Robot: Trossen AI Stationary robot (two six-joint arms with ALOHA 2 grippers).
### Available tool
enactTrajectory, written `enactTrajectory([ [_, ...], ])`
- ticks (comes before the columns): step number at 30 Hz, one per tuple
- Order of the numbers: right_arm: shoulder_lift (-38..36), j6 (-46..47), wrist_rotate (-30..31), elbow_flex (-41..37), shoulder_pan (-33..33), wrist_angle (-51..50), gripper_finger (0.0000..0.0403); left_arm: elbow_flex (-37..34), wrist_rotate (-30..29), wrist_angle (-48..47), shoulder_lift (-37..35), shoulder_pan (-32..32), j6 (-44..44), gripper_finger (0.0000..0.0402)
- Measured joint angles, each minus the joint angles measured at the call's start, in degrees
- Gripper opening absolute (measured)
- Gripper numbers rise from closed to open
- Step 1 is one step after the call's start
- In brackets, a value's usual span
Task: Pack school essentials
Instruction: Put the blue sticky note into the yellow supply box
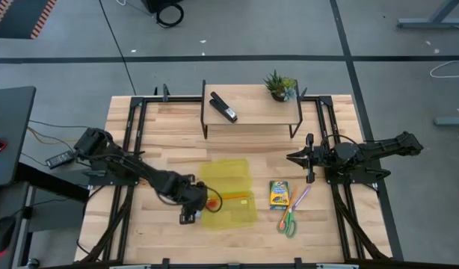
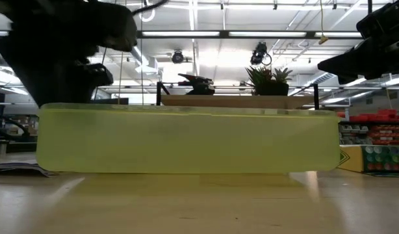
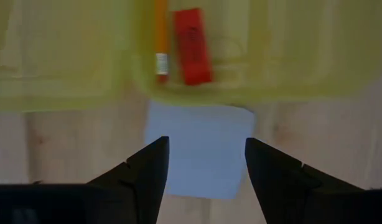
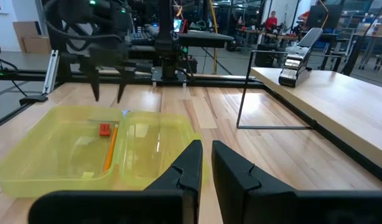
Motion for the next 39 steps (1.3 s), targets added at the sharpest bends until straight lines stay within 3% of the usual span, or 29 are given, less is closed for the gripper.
enactTrajectory([
  [6, 0.00, 0.00, 0.00, 0.00, 0.01, 0.00, 0.0042, 0.01, -3.06, -1.76, 0.48, -2.70, -5.89, 0.0251],
  [10, 0.00, 0.00, 0.00, 0.00, 0.00, 0.00, 0.0042, 0.00, -1.61, -2.43, 0.48, -2.66, -6.01, 0.0306],
  [16, 0.00, 0.00, 0.00, 0.00, 0.02, 0.00, 0.0042, 0.04, -5.19, -3.12, 1.40, -2.64, -4.40, 0.0393],
  [27, 0.02, -0.01, 0.00, 0.00, 0.02, -0.04, 0.0042, 0.04, -1.10, -2.54, 3.92, -1.86, 3.65, 0.0398],
  [39, 0.02, 0.00, 0.00, 0.00, 0.02, -0.02, 0.0042, 0.02, -0.76, 0.14, 6.80, -1.03, 4.14, 0.0398],
])
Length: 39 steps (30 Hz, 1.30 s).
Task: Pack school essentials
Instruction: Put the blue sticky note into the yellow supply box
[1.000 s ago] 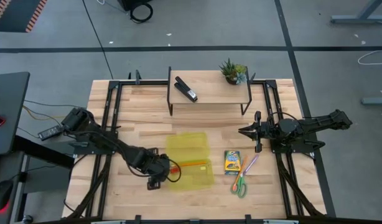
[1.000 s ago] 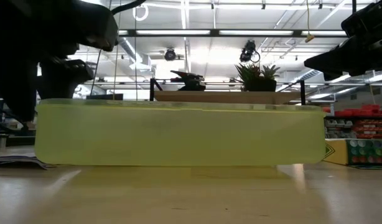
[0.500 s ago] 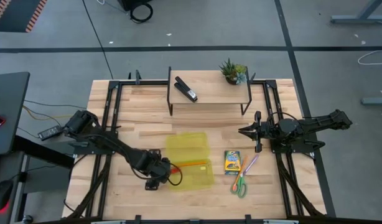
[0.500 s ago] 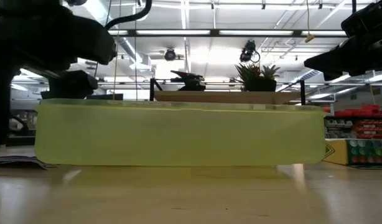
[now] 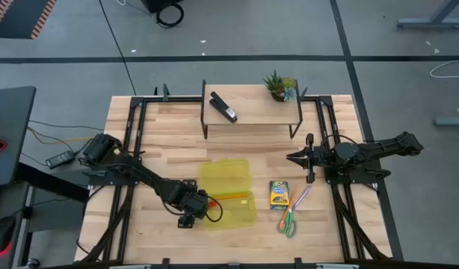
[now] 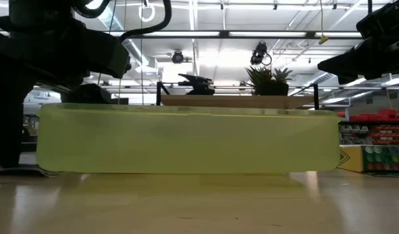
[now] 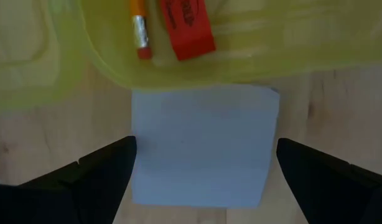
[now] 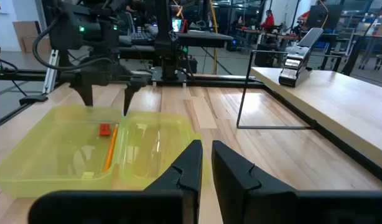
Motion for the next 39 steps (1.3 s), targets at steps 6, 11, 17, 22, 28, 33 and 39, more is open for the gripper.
enactTrajectory([
  [6, 0.02, -0.01, 0.00, 0.00, 0.00, -0.07, 0.0042, 0.13, -0.43, 0.70, 1.61, -0.03, -0.18, 0.0398],
  [11, 0.13, 0.00, 0.00, 0.00, 0.00, -0.09, 0.0042, 0.31, -1.10, 0.48, 2.45, -0.05, -0.22, 0.0398],
  [17, 0.13, -0.02, 0.00, 0.00, 0.00, -0.04, 0.0042, 0.22, -1.08, 0.58, 2.56, -0.05, -0.20, 0.0388],
  [22, 0.13, -0.01, 0.00, 0.00, 0.00, -0.02, 0.0042, 0.13, -1.42, 0.67, 2.60, -0.05, -0.20, 0.0372],
  [28, 0.13, 0.00, 0.00, 0.00, -0.02, -0.02, 0.0042, 0.11, -2.04, 0.69, 2.67, -0.05, -0.42, 0.0355],
  [33, 0.13, 0.00, 0.00, 0.00, 0.00, 0.00, 0.0042, 0.09, -2.41, 0.78, 2.71, -0.29, -2.68, 0.0353],
  [39, 0.13, 0.00, 0.00, 0.00, -0.01, 0.00, 0.0042, 0.07, -2.82, 0.82, 2.76, -1.09, -2.95, 0.0352],
])
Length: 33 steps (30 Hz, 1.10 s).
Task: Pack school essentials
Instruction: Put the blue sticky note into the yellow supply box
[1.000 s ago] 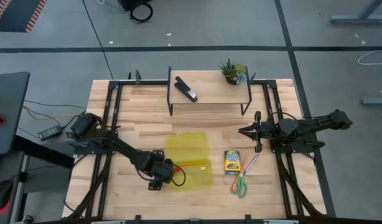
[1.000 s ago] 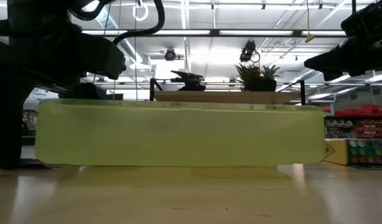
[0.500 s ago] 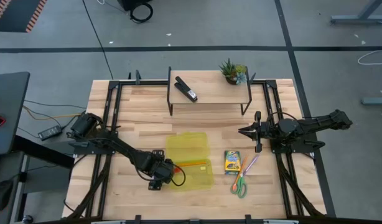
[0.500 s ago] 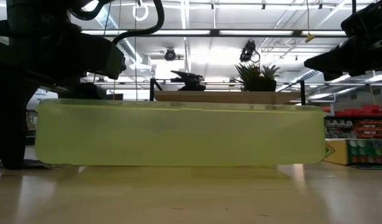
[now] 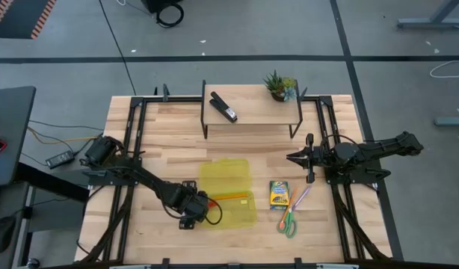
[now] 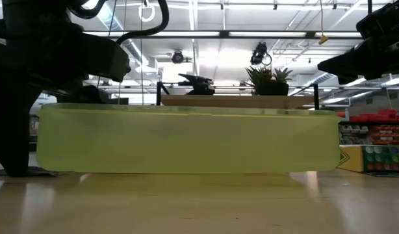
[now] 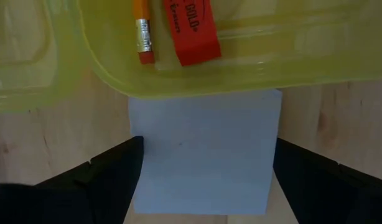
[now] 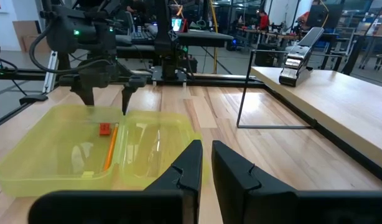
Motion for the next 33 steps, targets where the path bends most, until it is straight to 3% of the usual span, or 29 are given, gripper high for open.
enactTrajectory([
  [16, 0.00, 0.00, 0.00, 0.00, 0.01, 0.02, 0.0042, -0.15, -0.79, 0.55, -0.98, -0.54, 0.16, 0.0349],
  [27, 0.00, 0.00, 0.00, -0.01, 0.01, 0.02, 0.0042, -0.15, -0.81, 0.92, -1.08, -0.58, 0.24, 0.0300],
  [33, 0.00, 0.00, 0.00, 0.00, 0.01, 0.02, 0.0042, -0.13, -0.94, 0.96, -1.09, -0.58, 0.24, 0.0293],
])
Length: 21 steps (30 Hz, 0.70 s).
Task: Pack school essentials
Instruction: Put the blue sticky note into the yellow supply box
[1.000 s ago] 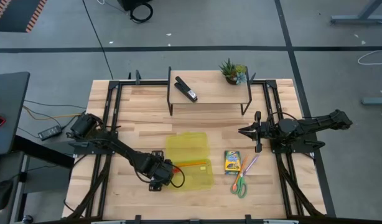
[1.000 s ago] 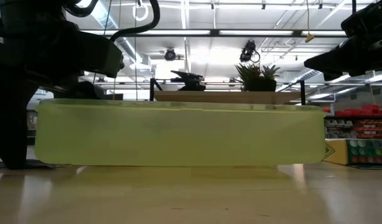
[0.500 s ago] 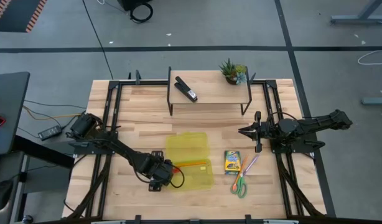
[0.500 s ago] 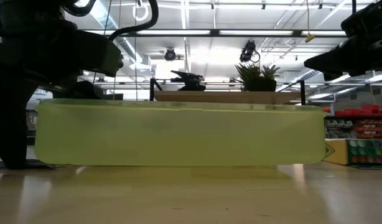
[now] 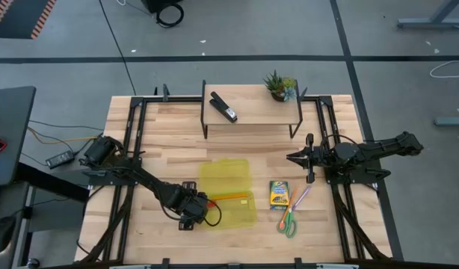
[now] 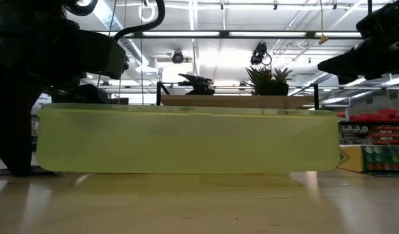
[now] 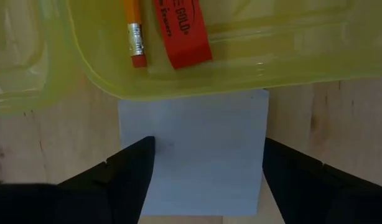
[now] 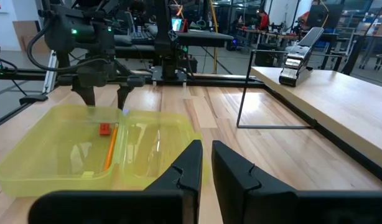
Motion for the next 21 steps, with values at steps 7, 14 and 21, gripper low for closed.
enactTrajectory([
  [7, 0.01, 0.00, 0.00, -0.01, -0.01, 0.00, 0.0042, 0.02, 0.00, -0.07, -0.04, 0.00, -0.06, 0.0293],
  [14, 0.00, 0.00, 0.00, -0.02, 0.00, 0.00, 0.0042, 3.90, 0.44, -6.39, -0.37, 0.09, -0.04, 0.0291],
  [21, 0.01, -0.01, -0.01, 0.00, 0.00, 0.00, 0.0042, 7.41, 0.59, -9.82, -0.44, 0.04, -0.36, 0.0273],
])
